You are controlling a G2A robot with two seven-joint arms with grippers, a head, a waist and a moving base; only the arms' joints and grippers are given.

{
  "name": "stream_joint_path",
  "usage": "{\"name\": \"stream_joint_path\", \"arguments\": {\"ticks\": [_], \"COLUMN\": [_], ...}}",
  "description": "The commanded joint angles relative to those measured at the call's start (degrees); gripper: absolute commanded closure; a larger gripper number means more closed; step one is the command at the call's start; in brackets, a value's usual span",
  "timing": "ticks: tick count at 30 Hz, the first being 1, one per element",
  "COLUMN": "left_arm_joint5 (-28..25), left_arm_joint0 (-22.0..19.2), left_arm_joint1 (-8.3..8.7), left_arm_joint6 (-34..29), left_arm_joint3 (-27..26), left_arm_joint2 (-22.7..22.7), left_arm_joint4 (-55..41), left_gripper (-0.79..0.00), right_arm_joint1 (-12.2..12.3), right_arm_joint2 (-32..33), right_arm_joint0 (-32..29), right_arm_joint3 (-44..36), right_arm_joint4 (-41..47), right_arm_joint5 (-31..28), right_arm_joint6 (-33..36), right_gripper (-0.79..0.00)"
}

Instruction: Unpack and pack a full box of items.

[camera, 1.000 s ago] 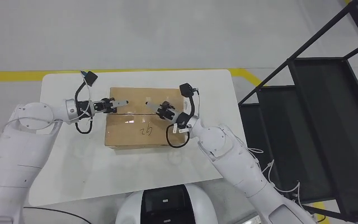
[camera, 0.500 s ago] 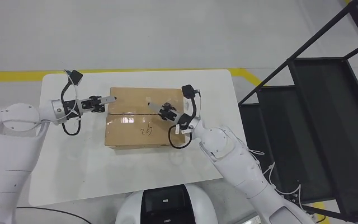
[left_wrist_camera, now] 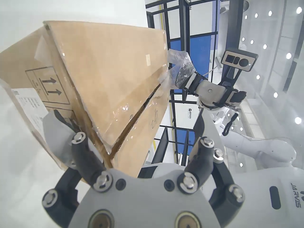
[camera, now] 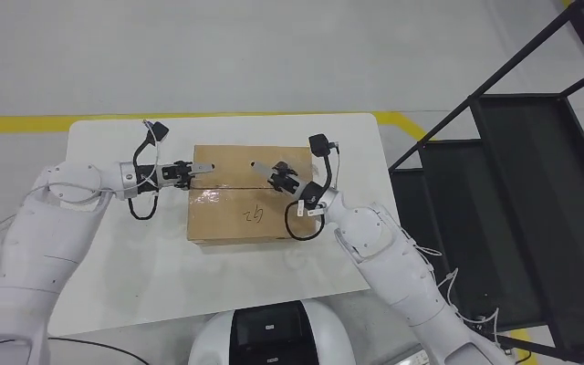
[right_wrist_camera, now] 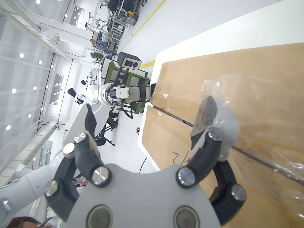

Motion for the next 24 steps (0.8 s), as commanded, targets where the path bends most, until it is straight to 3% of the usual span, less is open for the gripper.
{"name": "stream_joint_path", "arguments": {"ticks": [1,9,15,24], "left_arm_joint5": [-0.8,-3.5,-7.8,-9.5], "left_arm_joint0": [-1.0,-3.5,-0.4,6.5], "left_arm_joint1": [-0.59,-1.83,0.1,2.51], "left_arm_joint6": [-0.6,-0.5,1.4,0.0], "left_arm_joint3": [0.7,4.8,8.4,5.2], "left_arm_joint2": [1.3,2.7,-4.8,-13.2], "left_arm_joint4": [-0.8,-2.6,-7.5,-12.9], "left_gripper": [-0.785,-0.785,-0.785,-0.785], "right_arm_joint1": [0.1,0.8,1.0,0.6], "right_arm_joint2": [0.6,2.8,3.9,0.8], "right_arm_joint0": [-0.7,-3.7,-4.6,-3.0], "right_arm_joint3": [-0.3,-1.5,-1.8,0.5], "right_arm_joint4": [0.0,0.6,1.0,0.6], "right_arm_joint5": [0.0,-1.3,-3.5,-4.4], "right_arm_joint6": [0.2,1.7,1.1,2.1], "right_gripper": [-0.785,-0.785,-0.785,-0.785]}}
